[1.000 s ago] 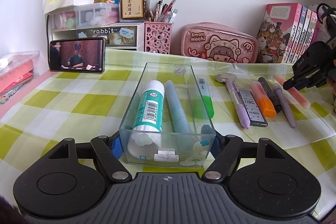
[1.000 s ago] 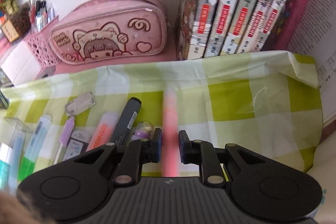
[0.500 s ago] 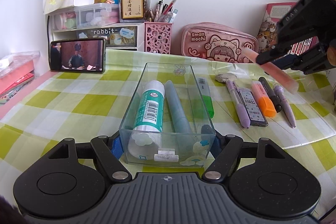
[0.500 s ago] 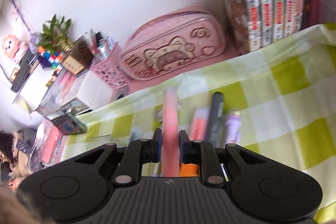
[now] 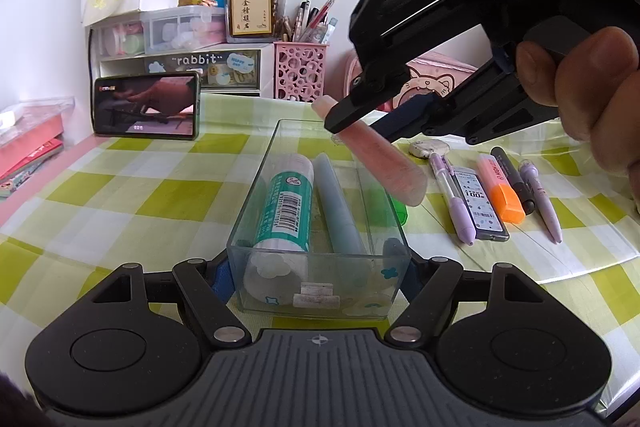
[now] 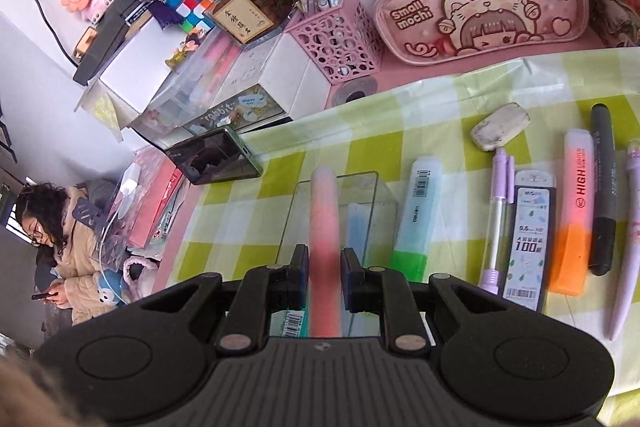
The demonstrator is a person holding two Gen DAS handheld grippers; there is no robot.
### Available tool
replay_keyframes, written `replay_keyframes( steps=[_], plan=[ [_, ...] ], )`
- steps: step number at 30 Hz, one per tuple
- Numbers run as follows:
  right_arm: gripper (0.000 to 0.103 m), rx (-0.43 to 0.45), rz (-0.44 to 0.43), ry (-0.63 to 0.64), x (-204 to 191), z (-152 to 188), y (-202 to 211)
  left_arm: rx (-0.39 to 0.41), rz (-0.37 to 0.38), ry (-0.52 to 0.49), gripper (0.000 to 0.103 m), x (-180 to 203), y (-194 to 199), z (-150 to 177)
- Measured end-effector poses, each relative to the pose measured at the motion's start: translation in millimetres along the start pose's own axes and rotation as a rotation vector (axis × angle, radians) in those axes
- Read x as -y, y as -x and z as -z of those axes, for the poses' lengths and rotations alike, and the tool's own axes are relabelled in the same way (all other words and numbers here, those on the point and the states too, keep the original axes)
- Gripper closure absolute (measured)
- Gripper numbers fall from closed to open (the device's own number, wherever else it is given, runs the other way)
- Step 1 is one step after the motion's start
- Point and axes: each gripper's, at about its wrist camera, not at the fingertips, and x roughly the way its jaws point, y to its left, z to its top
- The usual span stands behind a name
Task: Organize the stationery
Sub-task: 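Lower the pink stick into the clear box and open the right gripper, then move the right gripper to the green-capped highlighter and grasp it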
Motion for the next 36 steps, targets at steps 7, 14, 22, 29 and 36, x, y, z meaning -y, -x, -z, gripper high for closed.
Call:
replay_keyframes(
  steps=[7, 14, 22, 29, 36],
  plan=[
    [0.087, -0.020, 0.034, 0.011, -10, 2, -15, 0.000, -0.001, 0.000, 0.029, 0, 0, 0],
    [0.086, -0.051, 0.076, 0.070, -19, 8, -26, 0.000, 0.000, 0.001, 0.029, 0, 0, 0],
    [0.084, -0.039, 0.079, 0.120, -19, 9, -21, 0.000, 0.000, 0.001, 0.029, 0, 0, 0],
    [0.086, -0.052, 0.074, 0.151, -19, 11, -18, 0.000, 0.000, 0.001, 0.029, 0, 0, 0],
    [0.086, 0.028, 0.036, 0.122, -4, -1, 5, 0.000, -0.001, 0.000, 0.029, 0, 0, 0]
  ],
)
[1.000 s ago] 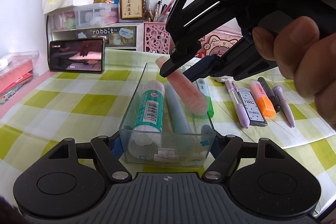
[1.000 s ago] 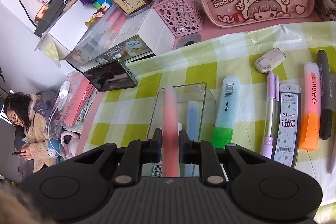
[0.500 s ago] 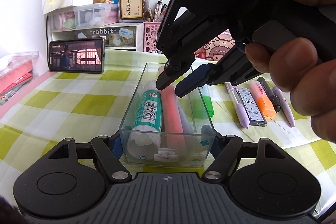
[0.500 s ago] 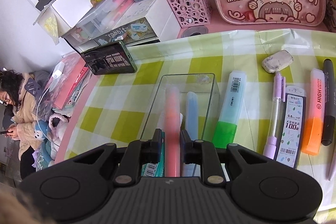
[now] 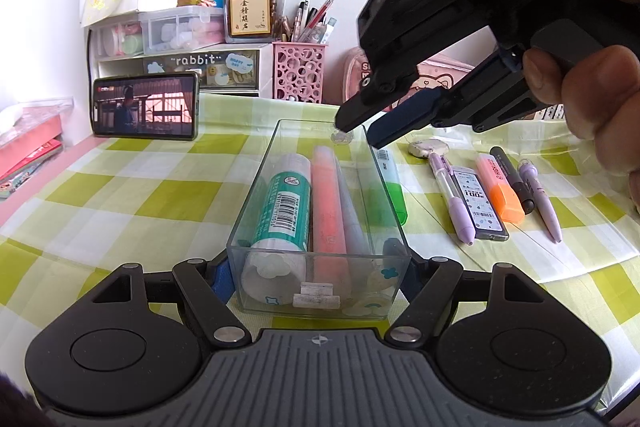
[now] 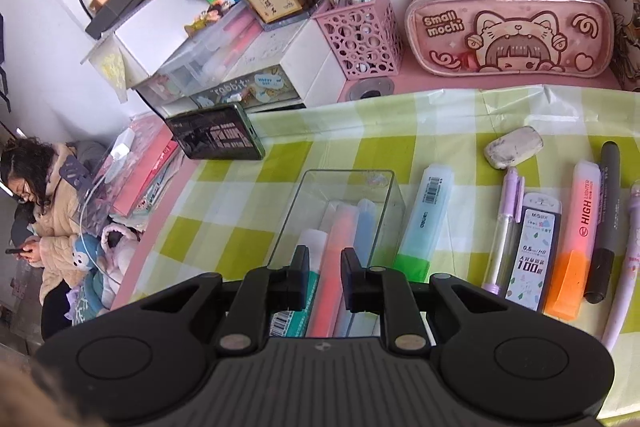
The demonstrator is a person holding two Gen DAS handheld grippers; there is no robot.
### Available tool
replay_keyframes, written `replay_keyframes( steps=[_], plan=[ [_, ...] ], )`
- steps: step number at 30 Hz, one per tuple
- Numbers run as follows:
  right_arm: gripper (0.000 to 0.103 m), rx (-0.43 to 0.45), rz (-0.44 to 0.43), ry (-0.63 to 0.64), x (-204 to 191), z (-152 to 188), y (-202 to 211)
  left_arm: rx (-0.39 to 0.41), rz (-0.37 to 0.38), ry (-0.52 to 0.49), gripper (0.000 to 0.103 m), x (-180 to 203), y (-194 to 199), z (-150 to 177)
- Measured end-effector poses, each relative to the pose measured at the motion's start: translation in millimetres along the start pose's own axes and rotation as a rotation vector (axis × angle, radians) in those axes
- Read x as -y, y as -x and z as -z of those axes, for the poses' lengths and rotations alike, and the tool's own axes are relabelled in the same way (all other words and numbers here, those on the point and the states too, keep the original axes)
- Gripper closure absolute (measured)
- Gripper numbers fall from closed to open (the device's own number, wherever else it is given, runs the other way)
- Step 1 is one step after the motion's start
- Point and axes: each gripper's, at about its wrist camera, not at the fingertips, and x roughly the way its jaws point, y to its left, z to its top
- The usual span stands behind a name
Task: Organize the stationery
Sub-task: 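Move the right gripper to the green-capped highlighter and grasp it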
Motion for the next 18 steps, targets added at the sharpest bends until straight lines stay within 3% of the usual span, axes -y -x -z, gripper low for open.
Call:
replay_keyframes(
  steps=[8, 18],
  plan=[
    [0.086, 0.099, 0.099, -0.115, 56, -10, 28, -0.001, -0.002, 0.008, 0.029, 1, -2, -1],
    [0.086, 0.080, 0.162, -0.160, 91, -13, 27, 0.001, -0.005, 0.005, 0.029, 2, -2, -1]
  ],
)
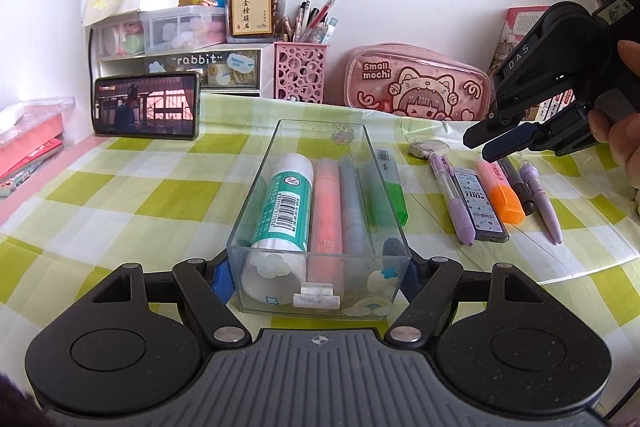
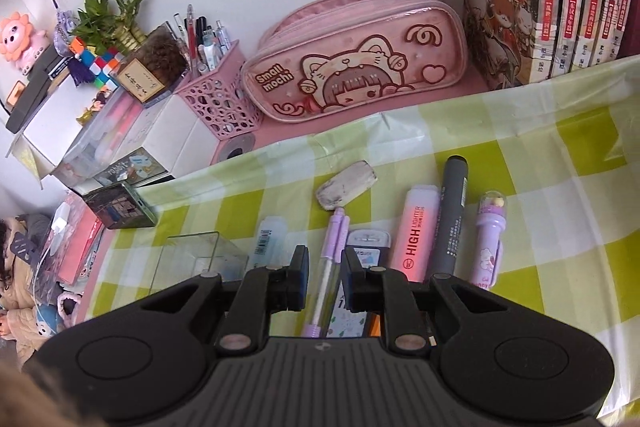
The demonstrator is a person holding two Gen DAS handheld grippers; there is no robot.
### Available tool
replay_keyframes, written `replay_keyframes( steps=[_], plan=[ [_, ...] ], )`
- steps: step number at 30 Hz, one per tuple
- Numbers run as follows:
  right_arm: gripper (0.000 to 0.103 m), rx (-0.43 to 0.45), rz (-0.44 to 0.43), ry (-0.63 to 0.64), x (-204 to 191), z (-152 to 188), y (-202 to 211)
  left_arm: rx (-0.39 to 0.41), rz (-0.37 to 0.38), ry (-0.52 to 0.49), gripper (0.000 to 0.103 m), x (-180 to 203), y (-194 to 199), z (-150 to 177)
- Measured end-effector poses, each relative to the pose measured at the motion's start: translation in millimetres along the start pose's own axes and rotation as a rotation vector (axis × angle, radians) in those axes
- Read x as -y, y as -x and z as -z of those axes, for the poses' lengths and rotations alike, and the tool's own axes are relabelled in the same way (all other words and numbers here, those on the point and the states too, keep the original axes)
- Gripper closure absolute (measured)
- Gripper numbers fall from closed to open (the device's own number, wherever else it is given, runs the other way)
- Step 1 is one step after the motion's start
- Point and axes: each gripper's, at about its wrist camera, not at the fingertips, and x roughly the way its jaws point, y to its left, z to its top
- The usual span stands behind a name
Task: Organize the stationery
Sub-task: 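Move the right gripper to the green-capped highlighter and grasp it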
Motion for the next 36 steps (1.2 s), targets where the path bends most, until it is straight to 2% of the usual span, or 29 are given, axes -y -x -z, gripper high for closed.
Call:
replay_keyframes(
  steps=[2, 7, 10, 15, 19, 25, 31, 36],
  plan=[
    [0.086, -0.020, -0.006, 0.002, -3, 1, -6, 0.000, 0.000, 0.000, 0.029, 0, 0, 0],
    [0.086, -0.062, -0.039, 0.111, -36, 6, -22, 0.000, 0.001, -0.001, 0.029, 0, 0, 0],
    [0.085, -0.082, -0.027, 0.151, -52, 4, -37, 0.000, 0.002, 0.000, 0.029, 0, -1, 0],
    [0.082, -0.108, 0.044, 0.150, -56, -13, -63, 0.000, 0.004, 0.000, 0.029, 0, -1, 0],
    [0.077, -0.149, 0.029, 0.138, -59, -20, -79, 0.000, 0.004, 0.000, 0.029, 0, -1, 1],
    [0.077, -0.115, 0.061, 0.221, -74, -10, -80, 0.001, 0.002, 0.000, 0.029, 2, -1, 1],
    [0.079, -0.079, 0.017, 0.142, -55, -3, -66, 0.001, 0.002, -0.001, 0.029, 1, -1, 0],
    [0.079, -0.035, -0.060, 0.091, -49, -4, -43, 0.001, 0.002, -0.001, 0.029, 1, -1, 0]
  ],
)
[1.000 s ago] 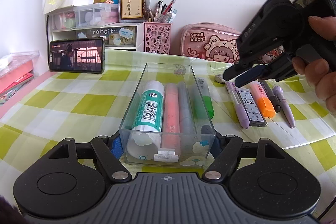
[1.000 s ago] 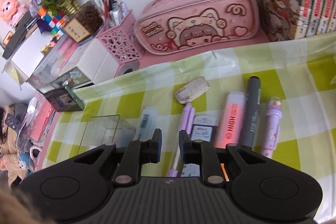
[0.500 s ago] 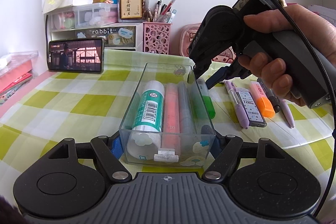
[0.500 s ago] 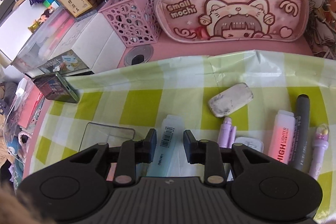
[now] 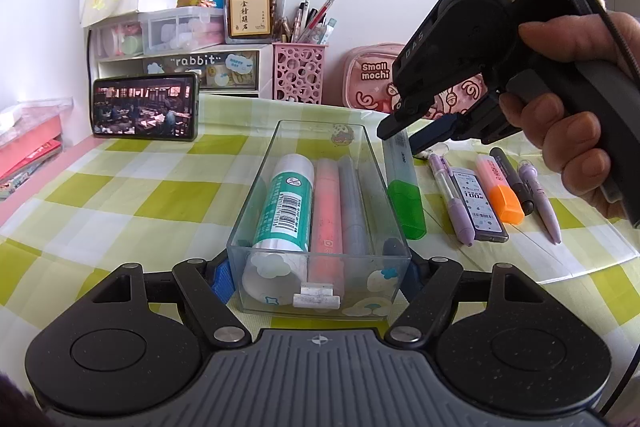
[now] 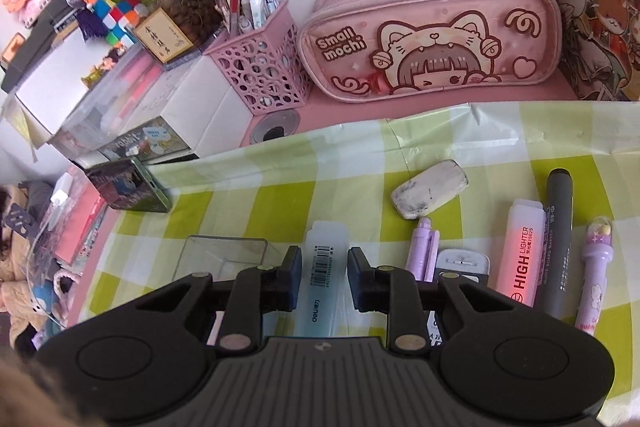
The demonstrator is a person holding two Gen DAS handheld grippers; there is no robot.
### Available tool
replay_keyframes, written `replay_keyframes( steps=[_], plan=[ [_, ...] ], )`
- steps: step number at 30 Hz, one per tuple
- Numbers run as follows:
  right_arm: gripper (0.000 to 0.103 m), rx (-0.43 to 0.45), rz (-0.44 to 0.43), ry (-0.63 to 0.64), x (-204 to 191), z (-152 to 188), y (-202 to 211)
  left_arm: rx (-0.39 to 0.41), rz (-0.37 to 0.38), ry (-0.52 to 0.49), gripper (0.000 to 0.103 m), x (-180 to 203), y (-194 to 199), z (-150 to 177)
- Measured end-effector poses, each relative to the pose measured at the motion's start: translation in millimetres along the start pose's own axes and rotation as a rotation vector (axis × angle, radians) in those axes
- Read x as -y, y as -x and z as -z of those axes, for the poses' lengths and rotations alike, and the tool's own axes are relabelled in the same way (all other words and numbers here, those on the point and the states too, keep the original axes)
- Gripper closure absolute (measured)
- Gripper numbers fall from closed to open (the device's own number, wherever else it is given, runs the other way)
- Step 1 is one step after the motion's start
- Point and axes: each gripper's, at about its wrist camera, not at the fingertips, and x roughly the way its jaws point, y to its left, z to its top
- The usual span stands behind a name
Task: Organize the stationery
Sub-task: 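Move the right gripper to the green-capped highlighter and grasp it, then carry the green-capped highlighter into the clear box and open the right gripper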
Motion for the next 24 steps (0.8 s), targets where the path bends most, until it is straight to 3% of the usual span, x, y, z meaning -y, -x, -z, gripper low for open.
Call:
replay_keyframes(
  steps=[24],
  plan=[
    [0.080, 0.269, -0.120, 0.258, -42, 16, 79, 0.000, 0.000, 0.000, 0.029, 0, 0, 0]
  ],
)
